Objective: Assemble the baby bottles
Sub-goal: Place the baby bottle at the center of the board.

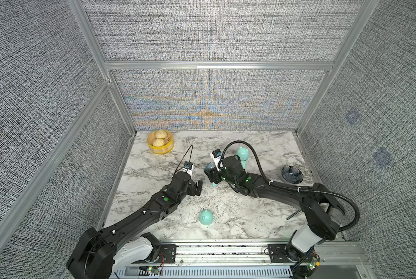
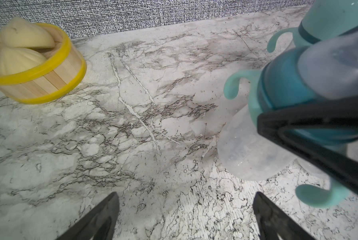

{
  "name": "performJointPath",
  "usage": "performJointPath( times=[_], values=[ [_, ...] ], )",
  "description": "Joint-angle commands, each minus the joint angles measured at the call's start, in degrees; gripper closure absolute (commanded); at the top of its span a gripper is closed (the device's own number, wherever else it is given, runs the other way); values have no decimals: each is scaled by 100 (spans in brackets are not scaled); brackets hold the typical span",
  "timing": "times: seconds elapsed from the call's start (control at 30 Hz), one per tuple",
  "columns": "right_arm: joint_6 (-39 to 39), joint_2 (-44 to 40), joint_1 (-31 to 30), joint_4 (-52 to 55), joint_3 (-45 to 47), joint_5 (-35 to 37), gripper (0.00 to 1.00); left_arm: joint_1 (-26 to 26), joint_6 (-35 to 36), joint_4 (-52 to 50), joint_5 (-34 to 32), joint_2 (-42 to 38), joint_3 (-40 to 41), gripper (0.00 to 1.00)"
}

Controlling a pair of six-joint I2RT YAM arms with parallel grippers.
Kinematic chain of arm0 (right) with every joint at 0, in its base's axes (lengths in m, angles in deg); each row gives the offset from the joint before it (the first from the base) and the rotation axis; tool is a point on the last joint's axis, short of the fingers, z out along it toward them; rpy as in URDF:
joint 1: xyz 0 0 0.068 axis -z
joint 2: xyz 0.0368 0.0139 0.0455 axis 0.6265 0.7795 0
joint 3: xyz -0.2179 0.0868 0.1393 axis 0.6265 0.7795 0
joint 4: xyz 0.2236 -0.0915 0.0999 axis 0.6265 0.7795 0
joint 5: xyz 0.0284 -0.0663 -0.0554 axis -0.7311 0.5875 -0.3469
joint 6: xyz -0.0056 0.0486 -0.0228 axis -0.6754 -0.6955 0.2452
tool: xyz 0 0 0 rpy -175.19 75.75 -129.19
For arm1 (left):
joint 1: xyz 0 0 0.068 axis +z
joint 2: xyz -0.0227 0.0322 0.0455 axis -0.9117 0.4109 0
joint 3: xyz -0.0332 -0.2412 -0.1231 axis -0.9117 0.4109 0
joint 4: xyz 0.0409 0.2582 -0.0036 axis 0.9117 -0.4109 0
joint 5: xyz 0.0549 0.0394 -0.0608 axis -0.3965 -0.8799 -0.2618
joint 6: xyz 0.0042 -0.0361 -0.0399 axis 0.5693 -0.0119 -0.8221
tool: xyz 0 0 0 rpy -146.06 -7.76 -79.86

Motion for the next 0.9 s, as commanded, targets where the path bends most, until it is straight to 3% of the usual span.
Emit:
performJointPath(
  times=[0.0,0.33,0.7,0.87],
  values=[
    [78,106,-61,-628,66,60,42,26,-25,-42,-14,-19,-15,0],
    [-158,446,-175,-999,218,199,40,55,35,-2,-6,19,11,0],
    [-181,482,-242,-1113,465,346,30,63,28,161,29,102,97,0],
    [-34,478,-326,-920,332,355,18,63,41,143,-10,64,109,0]
  ],
)
